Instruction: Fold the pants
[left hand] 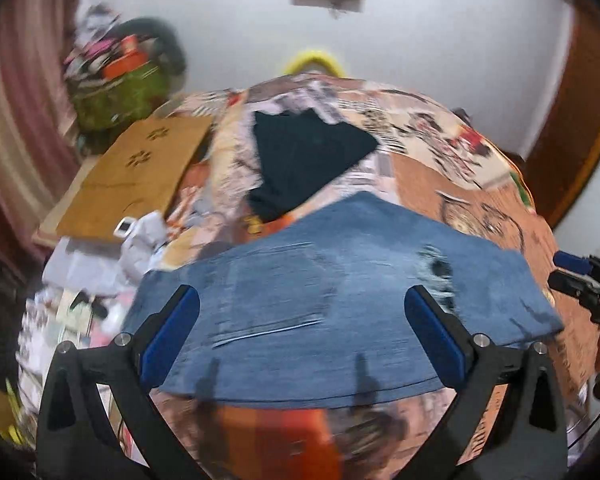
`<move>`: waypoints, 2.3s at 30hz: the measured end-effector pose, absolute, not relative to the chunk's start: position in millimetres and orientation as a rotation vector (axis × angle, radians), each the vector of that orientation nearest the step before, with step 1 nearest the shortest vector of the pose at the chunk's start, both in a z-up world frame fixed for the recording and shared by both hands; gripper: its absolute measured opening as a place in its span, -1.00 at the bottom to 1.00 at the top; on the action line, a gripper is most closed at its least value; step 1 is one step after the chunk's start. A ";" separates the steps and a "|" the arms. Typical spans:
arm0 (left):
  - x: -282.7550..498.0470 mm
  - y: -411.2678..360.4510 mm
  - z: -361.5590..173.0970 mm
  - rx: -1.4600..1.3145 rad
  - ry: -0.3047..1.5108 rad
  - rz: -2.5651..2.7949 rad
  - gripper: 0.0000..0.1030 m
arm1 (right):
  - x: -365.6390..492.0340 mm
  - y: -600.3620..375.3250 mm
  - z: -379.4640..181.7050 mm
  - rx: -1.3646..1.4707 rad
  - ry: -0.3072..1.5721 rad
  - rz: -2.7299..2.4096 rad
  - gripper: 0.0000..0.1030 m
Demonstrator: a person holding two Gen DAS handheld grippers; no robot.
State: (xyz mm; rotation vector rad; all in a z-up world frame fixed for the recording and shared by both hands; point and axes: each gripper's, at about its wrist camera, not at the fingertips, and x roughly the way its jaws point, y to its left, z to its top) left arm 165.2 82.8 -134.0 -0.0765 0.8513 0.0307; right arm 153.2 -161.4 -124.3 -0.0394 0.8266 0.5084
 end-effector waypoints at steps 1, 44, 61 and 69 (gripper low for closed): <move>162.3 95.8 -135.5 -0.093 0.856 0.057 1.00 | 154.7 -152.9 -124.9 -0.045 0.827 0.523 0.23; 169.0 240.2 -265.3 -0.633 0.991 0.021 -0.30 | 158.7 -60.6 -153.4 -0.013 0.909 0.740 0.38; 207.0 84.6 -37.5 -0.103 0.573 -0.131 -0.51 | 138.5 -265.3 -179.7 0.213 0.939 0.224 0.39; 239.1 -38.6 -17.1 -0.019 0.566 -0.310 -0.56 | 127.9 -284.7 -205.6 0.293 0.976 0.255 0.37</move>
